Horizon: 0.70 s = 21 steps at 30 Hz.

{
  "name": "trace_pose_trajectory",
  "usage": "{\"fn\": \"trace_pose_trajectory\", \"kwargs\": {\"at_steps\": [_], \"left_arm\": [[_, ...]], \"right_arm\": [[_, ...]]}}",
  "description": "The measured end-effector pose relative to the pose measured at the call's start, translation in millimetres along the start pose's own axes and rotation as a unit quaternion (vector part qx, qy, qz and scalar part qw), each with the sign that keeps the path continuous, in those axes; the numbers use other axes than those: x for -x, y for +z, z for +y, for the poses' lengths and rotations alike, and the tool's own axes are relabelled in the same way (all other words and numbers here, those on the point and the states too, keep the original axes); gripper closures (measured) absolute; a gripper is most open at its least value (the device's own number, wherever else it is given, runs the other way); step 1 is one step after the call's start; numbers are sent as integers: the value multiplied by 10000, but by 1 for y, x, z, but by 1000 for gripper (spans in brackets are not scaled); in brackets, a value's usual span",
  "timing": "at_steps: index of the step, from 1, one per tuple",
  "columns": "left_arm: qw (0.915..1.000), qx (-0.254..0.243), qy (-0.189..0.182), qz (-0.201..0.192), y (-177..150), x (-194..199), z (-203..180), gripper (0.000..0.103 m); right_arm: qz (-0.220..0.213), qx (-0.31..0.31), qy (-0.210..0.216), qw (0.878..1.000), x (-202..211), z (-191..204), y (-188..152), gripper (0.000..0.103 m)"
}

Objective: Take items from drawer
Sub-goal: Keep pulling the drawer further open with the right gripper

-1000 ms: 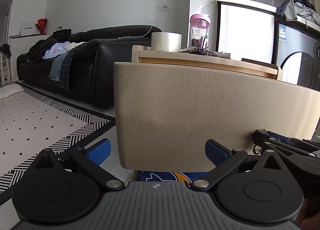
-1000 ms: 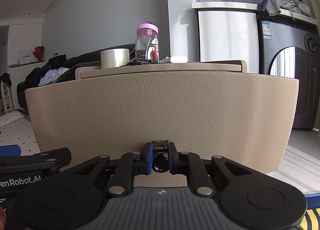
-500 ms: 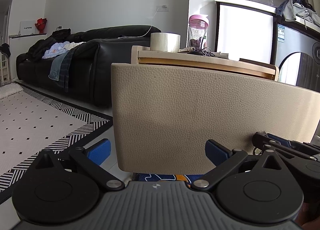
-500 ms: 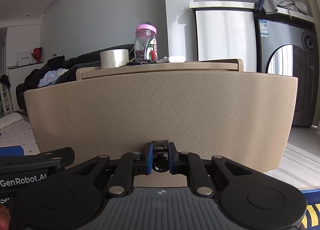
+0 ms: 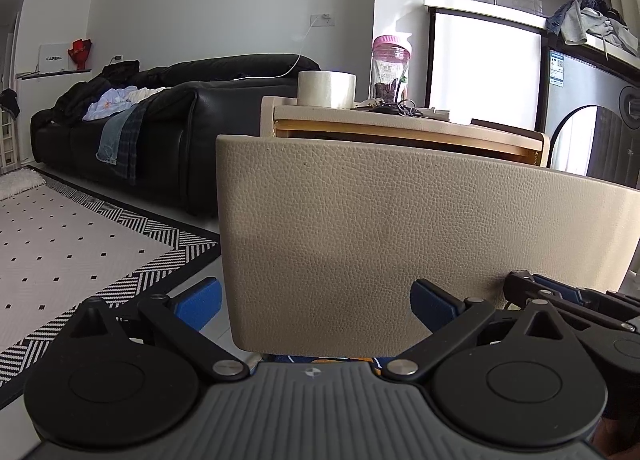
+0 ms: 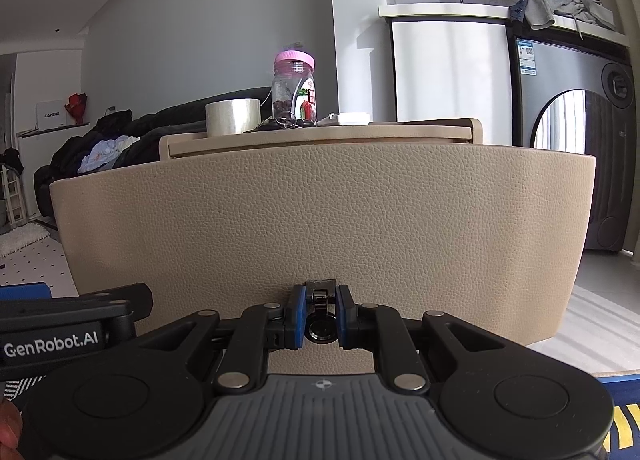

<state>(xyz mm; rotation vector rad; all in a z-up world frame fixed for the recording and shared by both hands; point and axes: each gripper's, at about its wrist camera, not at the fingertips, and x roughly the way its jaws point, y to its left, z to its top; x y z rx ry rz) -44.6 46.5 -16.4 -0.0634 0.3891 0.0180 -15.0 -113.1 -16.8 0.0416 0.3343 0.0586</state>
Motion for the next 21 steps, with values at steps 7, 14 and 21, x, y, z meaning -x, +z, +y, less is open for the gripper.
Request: {"fn": "trace_pose_trajectory", "kwargs": {"at_steps": [7, 14, 21], "left_arm": [[10000, -12, -12, -24, -1, 8, 0, 0], [10000, -29, -25, -43, -2, 14, 0, 0], [10000, -67, -28, -54, -3, 19, -1, 0]], "right_arm": [[15, 8, -12, 10000, 9, 1, -2, 87], [27, 22, -13, 10000, 18, 2, -4, 87], [38, 60, -13, 10000, 25, 3, -5, 87]]}}
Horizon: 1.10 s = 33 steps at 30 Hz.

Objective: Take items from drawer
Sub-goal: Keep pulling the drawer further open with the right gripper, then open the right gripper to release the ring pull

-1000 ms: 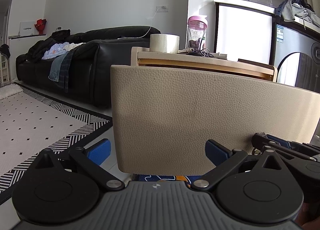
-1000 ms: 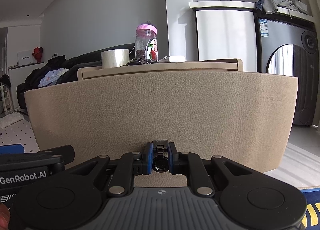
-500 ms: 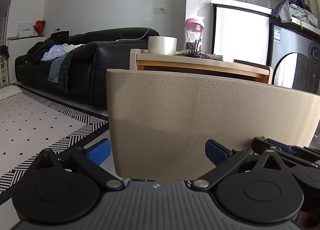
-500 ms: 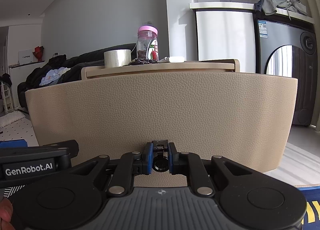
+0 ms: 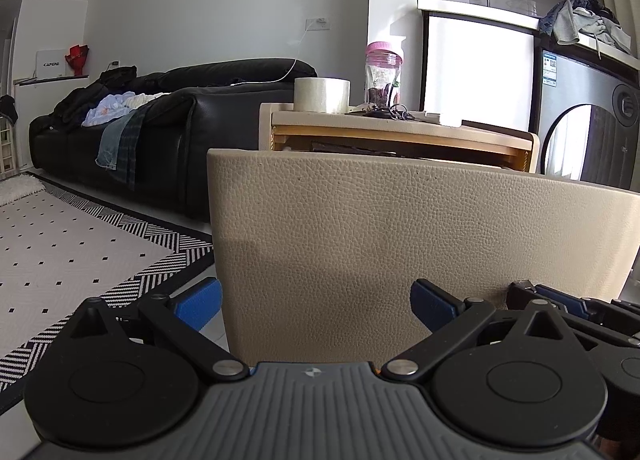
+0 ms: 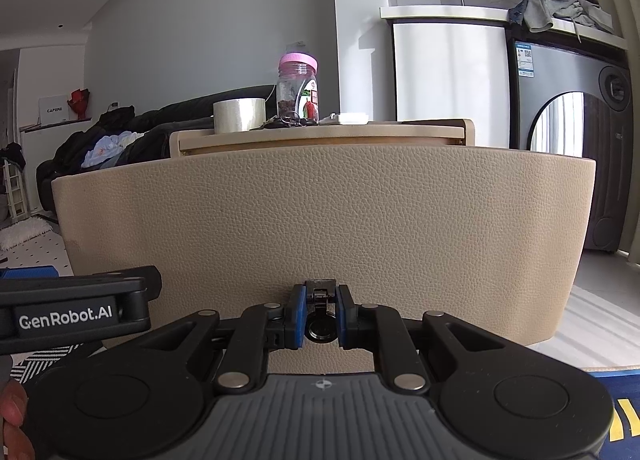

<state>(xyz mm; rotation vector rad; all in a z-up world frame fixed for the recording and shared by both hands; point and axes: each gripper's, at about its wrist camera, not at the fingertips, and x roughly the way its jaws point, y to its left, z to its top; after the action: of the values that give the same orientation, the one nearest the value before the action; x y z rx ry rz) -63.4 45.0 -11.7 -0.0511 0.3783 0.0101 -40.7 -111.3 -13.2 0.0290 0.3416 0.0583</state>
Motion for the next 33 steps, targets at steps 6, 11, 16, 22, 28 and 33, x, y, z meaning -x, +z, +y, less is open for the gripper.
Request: {"fn": "trace_pose_trajectory", "kwargs": {"at_steps": [6, 11, 16, 22, 28, 33], "left_arm": [[10000, -7, -6, -15, -1, 5, 0, 0], [10000, -9, -2, -26, -2, 8, 0, 0], [10000, 6, -18, -66, 0, 12, -2, 0], [9999, -15, -80, -133, 2, 19, -7, 0], [9996, -42, -148, -242, 7, 26, -14, 0], [9993, -56, -187, -306, 11, 31, -20, 0]], "right_arm": [[18, -43, 31, 10000, 5, -1, 0, 87], [-12, -19, 17, 10000, 10, 0, -1, 87], [-89, 90, -72, 9999, 18, 2, 1, 102], [-138, 120, -120, 9998, 27, -4, 4, 102], [-269, 69, -215, 9994, 37, -11, 11, 102], [-344, 117, -207, 9991, 43, -12, 14, 102]]}}
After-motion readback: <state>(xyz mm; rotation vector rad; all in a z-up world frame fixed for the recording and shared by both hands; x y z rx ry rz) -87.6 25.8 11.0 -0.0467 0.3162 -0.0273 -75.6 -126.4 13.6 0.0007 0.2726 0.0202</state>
